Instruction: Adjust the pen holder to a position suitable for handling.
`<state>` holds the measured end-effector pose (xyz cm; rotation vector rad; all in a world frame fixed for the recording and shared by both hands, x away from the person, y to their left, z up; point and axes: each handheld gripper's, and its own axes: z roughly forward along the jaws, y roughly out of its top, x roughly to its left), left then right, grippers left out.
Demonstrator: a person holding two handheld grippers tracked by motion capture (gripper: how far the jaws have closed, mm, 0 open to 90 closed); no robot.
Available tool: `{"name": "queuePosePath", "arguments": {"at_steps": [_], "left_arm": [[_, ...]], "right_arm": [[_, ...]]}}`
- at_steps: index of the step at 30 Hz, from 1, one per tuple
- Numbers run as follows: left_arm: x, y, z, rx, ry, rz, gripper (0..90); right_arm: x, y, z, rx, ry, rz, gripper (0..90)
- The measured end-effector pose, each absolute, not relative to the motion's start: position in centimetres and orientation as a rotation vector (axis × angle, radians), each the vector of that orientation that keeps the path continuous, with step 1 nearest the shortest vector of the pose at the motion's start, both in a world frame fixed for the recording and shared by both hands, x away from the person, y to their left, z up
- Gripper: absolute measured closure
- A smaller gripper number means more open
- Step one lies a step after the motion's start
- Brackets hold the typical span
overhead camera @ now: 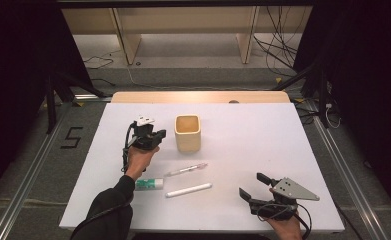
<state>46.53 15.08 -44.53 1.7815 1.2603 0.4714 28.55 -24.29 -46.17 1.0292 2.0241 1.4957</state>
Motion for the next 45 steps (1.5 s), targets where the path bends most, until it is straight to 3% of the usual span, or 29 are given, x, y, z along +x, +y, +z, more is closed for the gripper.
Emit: {"name": "queuePosePath", "arguments": {"at_steps": [45], "left_arm": [[48.6,10.8,-45.8,1.83,1.333,0.374,89.3]], "right_arm": [[28.6,-24.1,-46.3,1.025,2.036,1.496,20.5]]}}
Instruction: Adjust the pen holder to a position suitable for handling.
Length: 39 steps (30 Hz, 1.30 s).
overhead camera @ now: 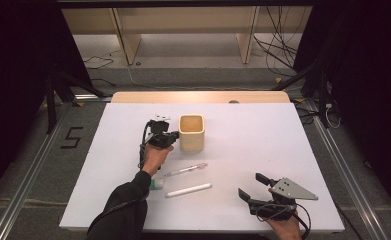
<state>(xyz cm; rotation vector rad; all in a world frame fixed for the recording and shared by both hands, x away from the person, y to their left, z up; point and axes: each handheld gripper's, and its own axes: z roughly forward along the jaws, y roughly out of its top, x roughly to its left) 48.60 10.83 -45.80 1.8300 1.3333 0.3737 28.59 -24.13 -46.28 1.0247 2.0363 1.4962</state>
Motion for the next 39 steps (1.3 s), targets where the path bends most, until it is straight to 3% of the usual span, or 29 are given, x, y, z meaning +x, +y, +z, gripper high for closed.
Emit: {"name": "queuePosePath", "arguments": {"at_steps": [39], "left_arm": [[48.8,7.3,-46.3,1.831,1.301,0.354,89.2]], "right_arm": [[28.6,-24.1,-46.3,1.023,2.041,1.496,20.8]]}}
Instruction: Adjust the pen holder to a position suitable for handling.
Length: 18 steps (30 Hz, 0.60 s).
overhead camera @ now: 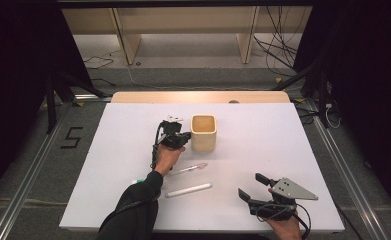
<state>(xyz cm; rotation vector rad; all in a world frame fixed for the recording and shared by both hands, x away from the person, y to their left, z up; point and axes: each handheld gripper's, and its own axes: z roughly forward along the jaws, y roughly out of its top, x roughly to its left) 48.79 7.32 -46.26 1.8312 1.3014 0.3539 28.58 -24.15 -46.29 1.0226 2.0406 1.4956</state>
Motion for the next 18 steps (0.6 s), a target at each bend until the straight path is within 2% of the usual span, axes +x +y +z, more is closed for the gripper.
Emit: {"name": "queuePosePath", "arguments": {"at_steps": [5,12,13,15,18], "left_arm": [[48.8,7.6,-46.3,1.845,1.279,0.356,88.1],[48.4,9.1,-45.3,1.874,1.256,0.398,77.8],[48.3,9.5,-45.0,1.879,1.255,0.395,70.8],[47.8,11.0,-44.4,1.909,1.226,0.334,65.0],[47.3,11.6,-44.0,1.973,1.196,0.334,53.2]], "right_arm": [[28.6,-24.2,-46.3,1.024,2.04,1.495,20.8],[28.6,-24.2,-46.3,1.028,2.039,1.497,20.8],[28.5,-24.2,-46.3,1.027,2.038,1.497,20.9],[28.5,-24.2,-46.3,1.028,2.038,1.498,20.9],[28.6,-24.2,-46.4,1.03,2.044,1.495,20.9]]}}
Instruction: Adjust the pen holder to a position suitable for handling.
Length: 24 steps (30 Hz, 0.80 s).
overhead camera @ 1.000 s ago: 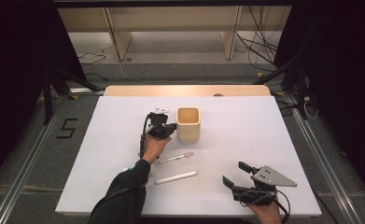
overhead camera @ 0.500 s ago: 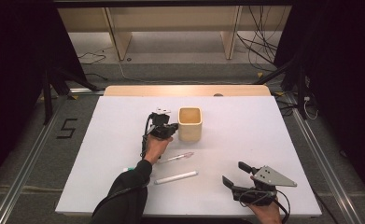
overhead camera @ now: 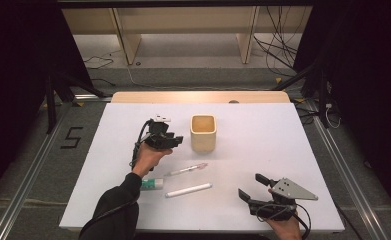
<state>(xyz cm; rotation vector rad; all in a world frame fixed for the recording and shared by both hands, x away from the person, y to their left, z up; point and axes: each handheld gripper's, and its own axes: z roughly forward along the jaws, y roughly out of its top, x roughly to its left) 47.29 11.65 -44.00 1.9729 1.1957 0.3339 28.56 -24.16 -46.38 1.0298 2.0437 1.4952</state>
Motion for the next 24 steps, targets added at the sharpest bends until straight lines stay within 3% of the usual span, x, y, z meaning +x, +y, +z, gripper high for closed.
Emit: {"name": "queuePosePath", "arguments": {"at_steps": [9,24], "left_arm": [[44.4,15.2,-42.2,2.054,1.12,0.323,36.3],[41.2,18.4,-42.6,2.135,1.028,0.262,29.3]], "right_arm": [[28.5,-24.1,-46.4,1.027,2.049,1.493,20.9],[28.5,-23.8,-46.4,1.01,2.064,1.499,20.9]]}}
